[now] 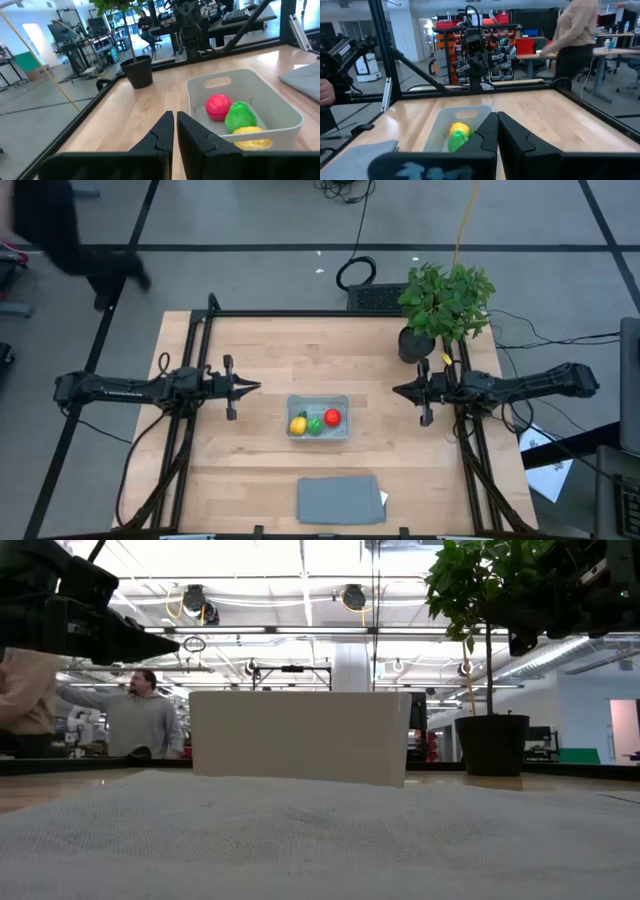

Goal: Pick and placing Produce into tupperware
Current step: Return to Home Position

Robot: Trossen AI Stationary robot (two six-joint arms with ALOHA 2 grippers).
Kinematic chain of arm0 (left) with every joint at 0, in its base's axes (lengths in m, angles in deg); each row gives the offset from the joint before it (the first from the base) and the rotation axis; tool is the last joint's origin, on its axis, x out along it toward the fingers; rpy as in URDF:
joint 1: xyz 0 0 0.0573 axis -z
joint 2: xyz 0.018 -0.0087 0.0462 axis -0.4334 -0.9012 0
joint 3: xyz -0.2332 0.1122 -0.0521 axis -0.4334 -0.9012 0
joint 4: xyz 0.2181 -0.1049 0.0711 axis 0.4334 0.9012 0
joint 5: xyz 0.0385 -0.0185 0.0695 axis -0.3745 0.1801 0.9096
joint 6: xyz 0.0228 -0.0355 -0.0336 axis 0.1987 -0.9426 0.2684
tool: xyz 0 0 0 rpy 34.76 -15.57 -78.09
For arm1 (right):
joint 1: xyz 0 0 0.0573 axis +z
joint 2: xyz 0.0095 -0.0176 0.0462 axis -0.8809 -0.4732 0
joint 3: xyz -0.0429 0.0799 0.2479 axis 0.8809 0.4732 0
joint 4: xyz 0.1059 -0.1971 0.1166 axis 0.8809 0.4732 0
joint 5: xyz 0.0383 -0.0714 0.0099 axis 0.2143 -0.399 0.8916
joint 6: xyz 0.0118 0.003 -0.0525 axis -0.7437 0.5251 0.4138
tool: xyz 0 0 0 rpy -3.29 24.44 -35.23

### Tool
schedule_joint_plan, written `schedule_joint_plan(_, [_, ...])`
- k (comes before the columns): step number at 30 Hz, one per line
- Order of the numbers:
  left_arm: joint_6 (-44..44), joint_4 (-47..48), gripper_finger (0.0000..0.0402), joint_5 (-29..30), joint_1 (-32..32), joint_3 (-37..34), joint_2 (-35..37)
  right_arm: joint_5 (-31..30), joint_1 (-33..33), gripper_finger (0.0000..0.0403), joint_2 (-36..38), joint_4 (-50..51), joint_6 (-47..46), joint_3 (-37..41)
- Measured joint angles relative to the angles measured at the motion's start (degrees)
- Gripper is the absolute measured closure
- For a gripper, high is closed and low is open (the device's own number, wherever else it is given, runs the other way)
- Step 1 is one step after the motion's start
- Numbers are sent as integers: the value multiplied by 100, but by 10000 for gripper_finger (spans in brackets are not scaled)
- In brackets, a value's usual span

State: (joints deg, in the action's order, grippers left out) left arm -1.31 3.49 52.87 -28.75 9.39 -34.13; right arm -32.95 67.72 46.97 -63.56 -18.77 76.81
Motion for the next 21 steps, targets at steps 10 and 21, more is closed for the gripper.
schedule_joint_plan(10, [-122,51,376,534,0,0,0,-173,-1,403,498,499,24,0])
schedule_joint_plan(21, [-186,151,376,546,0,153,0,-145,-396,403,660,623,148,0])
